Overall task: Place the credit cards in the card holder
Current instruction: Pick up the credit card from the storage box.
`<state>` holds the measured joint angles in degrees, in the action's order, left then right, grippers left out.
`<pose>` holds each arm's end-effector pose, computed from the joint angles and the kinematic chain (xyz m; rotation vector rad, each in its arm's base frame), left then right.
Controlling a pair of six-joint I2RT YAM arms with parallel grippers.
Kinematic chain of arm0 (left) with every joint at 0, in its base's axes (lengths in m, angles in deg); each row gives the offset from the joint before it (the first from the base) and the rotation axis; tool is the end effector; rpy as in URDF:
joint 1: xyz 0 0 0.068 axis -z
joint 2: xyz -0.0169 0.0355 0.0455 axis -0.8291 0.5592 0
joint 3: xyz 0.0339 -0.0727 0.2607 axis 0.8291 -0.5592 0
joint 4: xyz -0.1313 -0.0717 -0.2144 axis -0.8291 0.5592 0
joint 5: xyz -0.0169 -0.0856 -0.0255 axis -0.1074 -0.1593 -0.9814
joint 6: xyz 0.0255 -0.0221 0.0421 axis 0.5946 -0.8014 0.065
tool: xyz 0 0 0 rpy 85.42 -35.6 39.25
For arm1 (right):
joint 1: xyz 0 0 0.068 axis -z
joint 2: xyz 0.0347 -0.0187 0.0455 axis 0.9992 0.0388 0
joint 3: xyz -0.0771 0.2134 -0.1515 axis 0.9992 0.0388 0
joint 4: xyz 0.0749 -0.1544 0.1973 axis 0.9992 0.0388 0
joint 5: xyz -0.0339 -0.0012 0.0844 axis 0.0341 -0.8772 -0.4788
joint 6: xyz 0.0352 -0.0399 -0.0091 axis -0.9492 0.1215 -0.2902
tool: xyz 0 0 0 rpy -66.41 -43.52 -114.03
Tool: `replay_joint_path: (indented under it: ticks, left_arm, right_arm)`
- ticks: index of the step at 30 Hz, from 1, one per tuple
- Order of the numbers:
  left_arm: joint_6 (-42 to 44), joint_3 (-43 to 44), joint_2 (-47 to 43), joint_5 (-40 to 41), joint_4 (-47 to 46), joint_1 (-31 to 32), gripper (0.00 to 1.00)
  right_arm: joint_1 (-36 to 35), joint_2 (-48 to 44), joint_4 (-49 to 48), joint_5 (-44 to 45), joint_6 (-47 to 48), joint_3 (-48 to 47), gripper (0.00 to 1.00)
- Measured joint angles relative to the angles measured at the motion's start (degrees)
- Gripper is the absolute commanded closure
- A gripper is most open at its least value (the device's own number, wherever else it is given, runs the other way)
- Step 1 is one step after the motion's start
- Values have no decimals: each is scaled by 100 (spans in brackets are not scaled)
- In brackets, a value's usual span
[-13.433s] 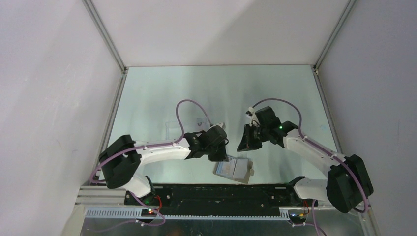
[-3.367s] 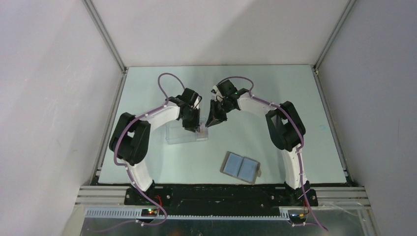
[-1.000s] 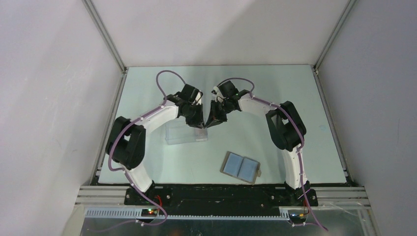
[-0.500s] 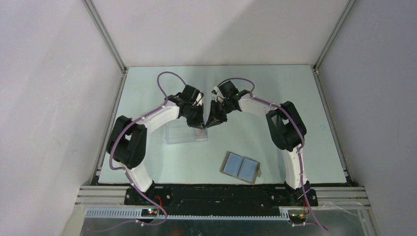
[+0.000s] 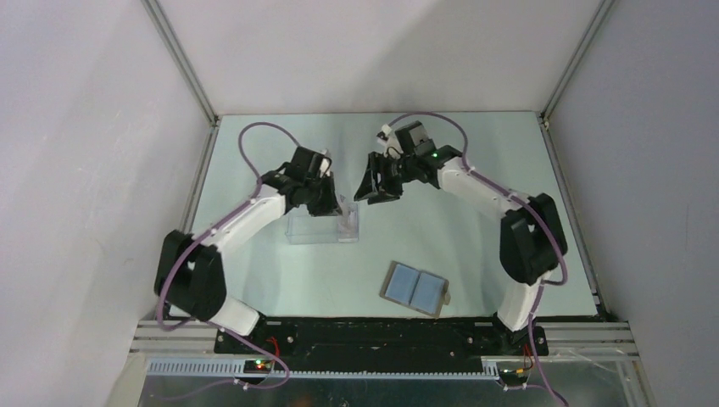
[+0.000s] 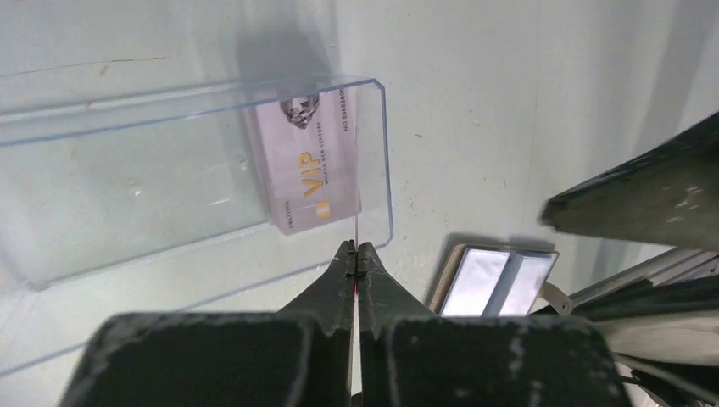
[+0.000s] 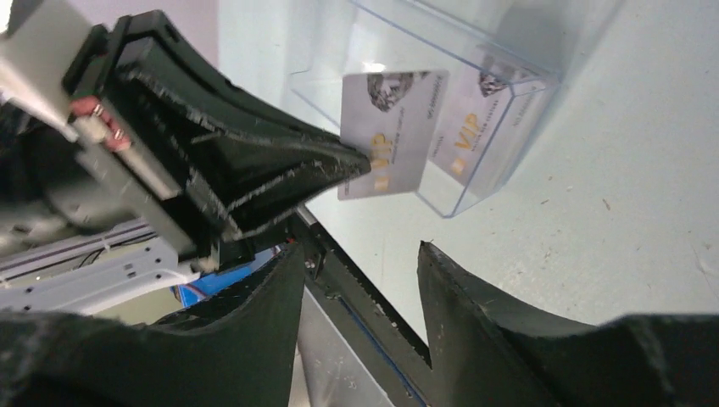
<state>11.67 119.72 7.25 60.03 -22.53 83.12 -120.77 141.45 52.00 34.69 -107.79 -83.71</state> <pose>0.2834 -0.1522 0.2460 -0.0454 2.6490 -0.6053 0.3356 0.2430 0.2622 -0.3471 2.5777 1.2343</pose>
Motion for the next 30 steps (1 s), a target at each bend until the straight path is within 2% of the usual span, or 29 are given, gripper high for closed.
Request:
replay_joint_path:
  ticks: [6, 11, 16, 22, 30]
  left_arm:
    - [-195, -391, -1128, 50, -11, -254, 100]
    - [-472, -734, -2212, -334, -345, -354, 100]
    - [-1143, -1491, -3228, -1231, -1342, -363, 100]
    - [-2350, -2562, -3812, -2321, -3202, -332, 100]
    - [-2955, -2715, -4146, -2837, -4162, -192, 100]
  right_arm:
    - [177, -925, -219, -175, -107, 522, 34]
    - [354, -1749, -566, -562, -313, 1246, 34]
    - [527, -2610, -1178, -1176, -710, 1945, 37]
    - [553, -3191, -2697, -2041, -1620, 2774, 43]
    - [227, -3165, -3965, -2441, -2474, 2959, 50]
